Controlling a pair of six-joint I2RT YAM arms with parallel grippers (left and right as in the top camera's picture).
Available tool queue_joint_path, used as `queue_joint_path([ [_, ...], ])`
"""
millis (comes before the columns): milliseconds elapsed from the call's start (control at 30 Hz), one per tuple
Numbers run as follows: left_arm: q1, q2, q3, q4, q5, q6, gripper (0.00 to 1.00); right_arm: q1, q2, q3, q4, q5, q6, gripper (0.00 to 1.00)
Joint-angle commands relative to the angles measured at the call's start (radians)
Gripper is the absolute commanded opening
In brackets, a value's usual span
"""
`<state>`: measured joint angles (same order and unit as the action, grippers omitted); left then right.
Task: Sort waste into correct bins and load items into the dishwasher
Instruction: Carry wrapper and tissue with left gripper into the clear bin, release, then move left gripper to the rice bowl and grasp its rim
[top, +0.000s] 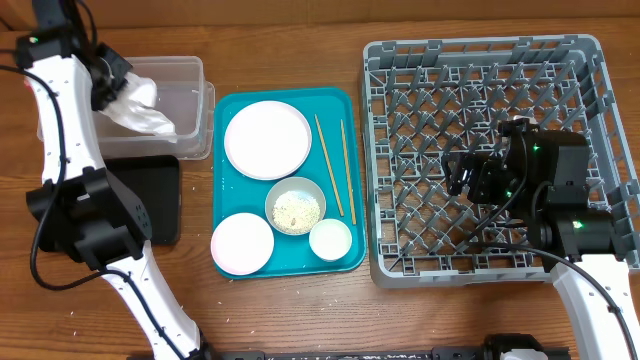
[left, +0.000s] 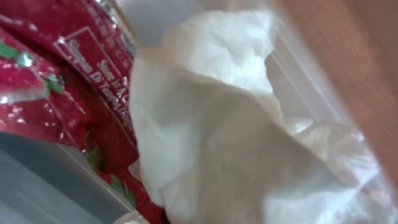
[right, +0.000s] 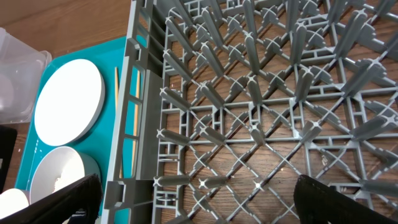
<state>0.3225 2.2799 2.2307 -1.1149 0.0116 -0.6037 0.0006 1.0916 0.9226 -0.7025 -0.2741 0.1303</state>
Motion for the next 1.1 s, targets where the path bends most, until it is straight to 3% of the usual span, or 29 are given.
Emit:
queue_joint_path([
  [0, -0.012, -0.011, -0.086, 0.022, 0.018, -0.047, 0.11, -0.002, -0.001, 0.027, 0.004, -0.009, 0.000, 1.00],
  [133, -0.008, -0.012, -0.078, 0.051, 0.055, 0.021, 0.59, -0.002, -0.001, 0.027, 0.004, -0.009, 0.000, 1.00],
  [167, -0.008, -0.012, -0.067, 0.058, 0.076, 0.050, 0.67, -0.002, -0.001, 0.028, 0.004, -0.009, 0.000, 1.00],
  [267, -0.008, -0.012, 0.004, 0.042, 0.134, 0.140, 0.76, -0.002, -0.001, 0.027, 0.004, -0.009, 0.000, 1.00],
  [433, -0.012, -0.012, 0.242, -0.105, 0.249, 0.289, 0.77, -0.002, -0.001, 0.027, 0.005, -0.009, 0.000, 1.00],
  [633, -0.022, -0.016, 0.494, -0.379, 0.270, 0.379, 0.77, -0.002, -0.001, 0.027, 0.005, -0.009, 0.000, 1.00],
  [733, -0.023, -0.018, 0.565, -0.554, 0.270, 0.430, 0.71, -0.002, -0.001, 0.027, 0.005, -0.009, 0.000, 1.00],
  [767, -0.024, -0.022, 0.562, -0.575, 0.291, 0.478, 0.61, -0.002, -0.001, 0.027, 0.005, -0.009, 0.000, 1.00],
  [867, -0.041, -0.074, 0.474, -0.575, 0.380, 0.504, 0.61, -0.002, -0.001, 0.027, 0.005, -0.009, 0.000, 1.00],
  [1067, -0.122, -0.230, 0.213, -0.575, 0.348, 0.529, 0.61, -0.002, -0.001, 0.027, 0.001, -0.009, 0.000, 1.00],
])
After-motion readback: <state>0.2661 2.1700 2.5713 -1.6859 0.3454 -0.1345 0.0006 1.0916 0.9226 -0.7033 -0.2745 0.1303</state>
